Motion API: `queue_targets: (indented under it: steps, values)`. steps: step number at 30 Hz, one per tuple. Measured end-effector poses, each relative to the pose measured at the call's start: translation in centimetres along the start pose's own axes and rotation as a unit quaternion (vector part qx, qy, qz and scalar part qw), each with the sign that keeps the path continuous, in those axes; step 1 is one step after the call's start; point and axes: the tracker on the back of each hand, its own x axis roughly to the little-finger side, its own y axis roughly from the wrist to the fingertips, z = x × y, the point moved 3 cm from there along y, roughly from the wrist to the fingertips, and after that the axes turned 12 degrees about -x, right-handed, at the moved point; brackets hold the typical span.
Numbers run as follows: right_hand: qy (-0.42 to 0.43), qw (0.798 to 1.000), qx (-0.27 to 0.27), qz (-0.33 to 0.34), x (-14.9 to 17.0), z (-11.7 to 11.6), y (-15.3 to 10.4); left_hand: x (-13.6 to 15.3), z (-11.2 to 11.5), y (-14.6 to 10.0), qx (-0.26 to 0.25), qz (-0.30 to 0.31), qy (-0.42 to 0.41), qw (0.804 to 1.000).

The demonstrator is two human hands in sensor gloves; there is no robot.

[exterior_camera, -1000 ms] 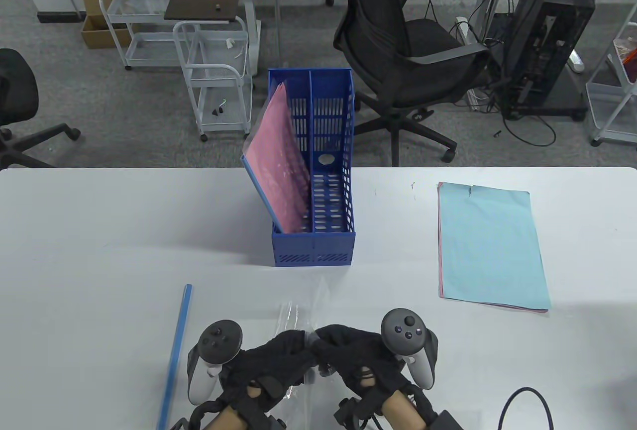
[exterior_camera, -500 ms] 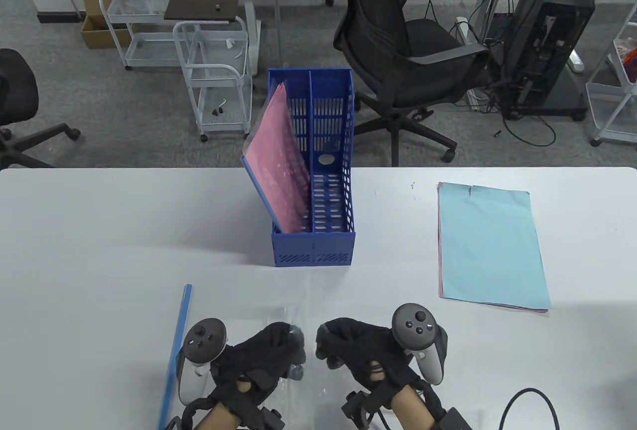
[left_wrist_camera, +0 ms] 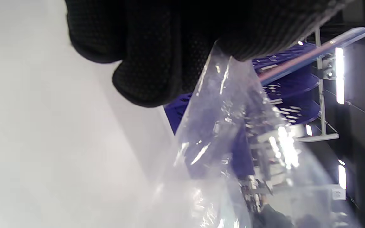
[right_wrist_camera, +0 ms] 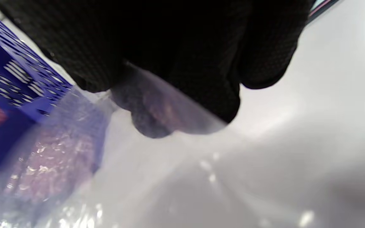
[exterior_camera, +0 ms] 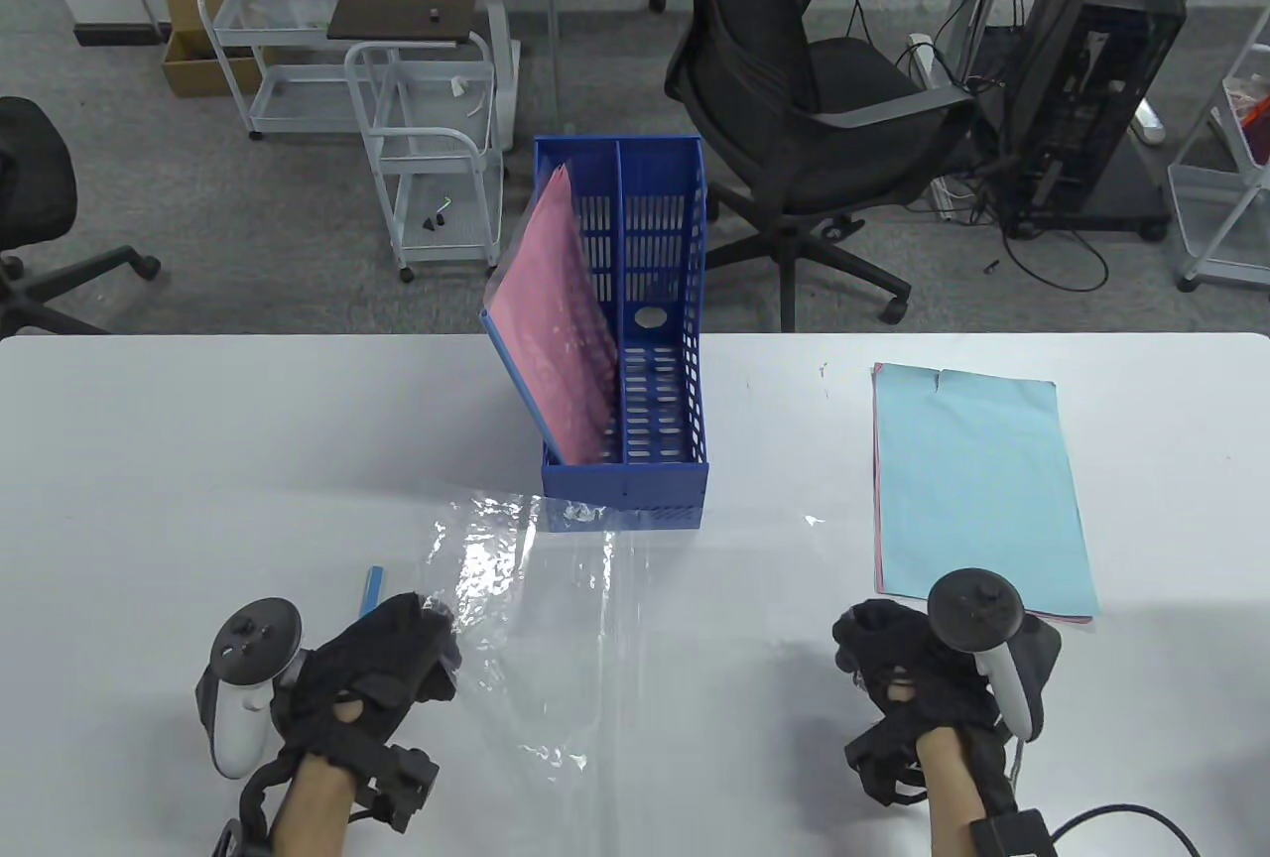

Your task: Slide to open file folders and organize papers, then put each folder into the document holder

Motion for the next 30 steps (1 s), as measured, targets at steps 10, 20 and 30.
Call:
queue_targets:
  steps: [10,20,30]
  values:
    - [-0.080,0.997,-0.009,-0.021,-0.7,-1.7,0.5,1.5,0.4,0.9,0.057,-0.054,0.084,0.993]
    - [-0.153,0.988,-0.007,-0.030,-1.6,-3.3,0.8,1.2,-0.8,0.5,0.032,-0.057,0.141,0.988]
    - [-0.173,0.983,0.042,-0.053,-1.2,-1.8,0.2,-1.3,-3.1,-0.6,-0.077,0.038,0.182,0.980]
